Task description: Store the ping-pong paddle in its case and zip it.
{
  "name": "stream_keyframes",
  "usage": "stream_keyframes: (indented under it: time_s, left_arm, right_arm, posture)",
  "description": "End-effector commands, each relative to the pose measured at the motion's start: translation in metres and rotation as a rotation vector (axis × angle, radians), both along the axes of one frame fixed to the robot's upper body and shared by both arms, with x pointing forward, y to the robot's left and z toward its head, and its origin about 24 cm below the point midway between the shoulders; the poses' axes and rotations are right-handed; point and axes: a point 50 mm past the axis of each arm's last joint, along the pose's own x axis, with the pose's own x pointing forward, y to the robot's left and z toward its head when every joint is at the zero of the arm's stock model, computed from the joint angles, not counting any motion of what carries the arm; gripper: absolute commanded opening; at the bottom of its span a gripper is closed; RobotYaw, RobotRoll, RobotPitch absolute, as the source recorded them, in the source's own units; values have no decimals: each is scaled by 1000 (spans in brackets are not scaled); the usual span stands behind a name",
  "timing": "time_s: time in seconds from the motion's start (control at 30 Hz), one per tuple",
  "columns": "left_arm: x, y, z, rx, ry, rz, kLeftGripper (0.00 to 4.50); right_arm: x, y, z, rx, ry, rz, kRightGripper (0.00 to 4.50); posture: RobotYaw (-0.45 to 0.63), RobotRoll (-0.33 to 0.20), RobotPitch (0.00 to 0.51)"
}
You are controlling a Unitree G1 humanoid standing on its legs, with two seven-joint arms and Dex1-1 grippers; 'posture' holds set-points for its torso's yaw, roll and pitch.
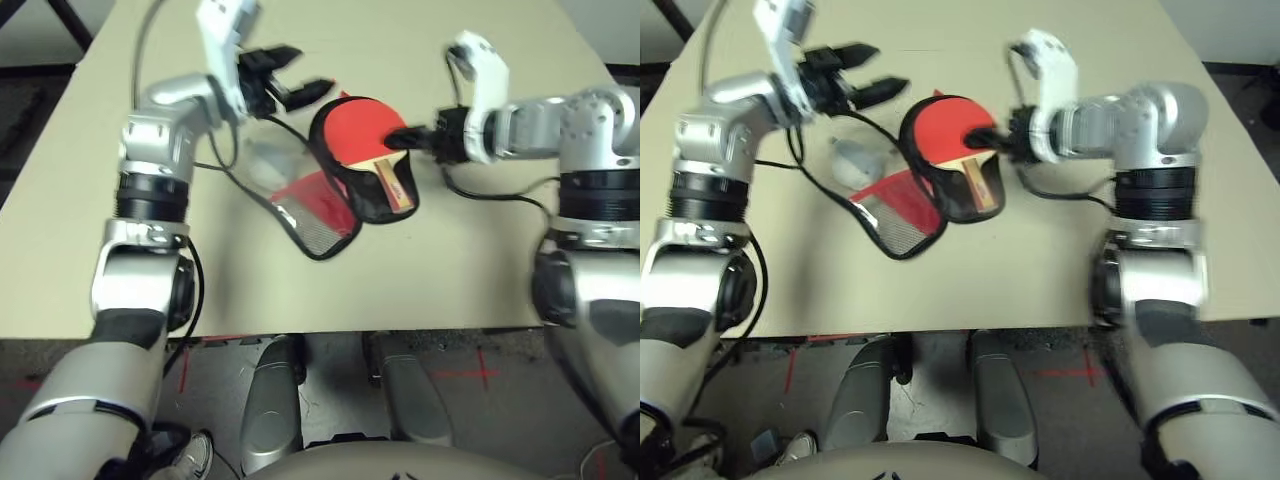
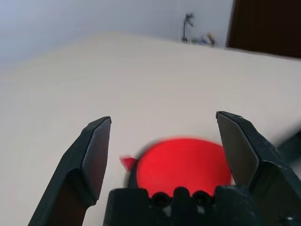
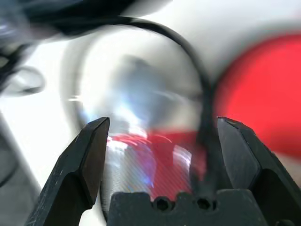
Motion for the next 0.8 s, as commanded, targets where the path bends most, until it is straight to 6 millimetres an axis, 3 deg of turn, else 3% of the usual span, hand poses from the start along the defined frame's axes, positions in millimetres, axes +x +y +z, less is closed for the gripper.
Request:
stream_keyframes:
  time_s: [0.03, 0.17, 0.33, 0.6, 0.7, 0.8]
  left_arm:
    - [2, 44, 8, 4, -19, 143, 4500]
    - [0, 79, -5, 69, 37, 230, 4500]
    - [-12, 125, -36, 168, 176, 312, 4500]
    - [-46, 176, -96, 300, 496, 337, 4500]
    - [-61, 177, -123, 362, 666, 249, 4500]
    - [-74, 151, -140, 404, 767, 87, 4500]
  right_arm:
    - [1, -42, 1, 12, -136, -130, 4486]
    - [1, -72, -7, -12, -161, -187, 4486]
    - [7, -105, -12, -28, -175, -258, 4486]
    - [14, -126, -31, -32, -180, -186, 4486]
    - [14, -133, -37, -43, -188, -187, 4486]
    - [16, -138, -38, -40, -252, -191, 4486]
  posture:
    - [-34, 0, 219]
    - [-28, 0, 225]
    - [-14, 0, 232]
    - [5, 0, 233]
    - [5, 0, 233]
    - [4, 0, 229]
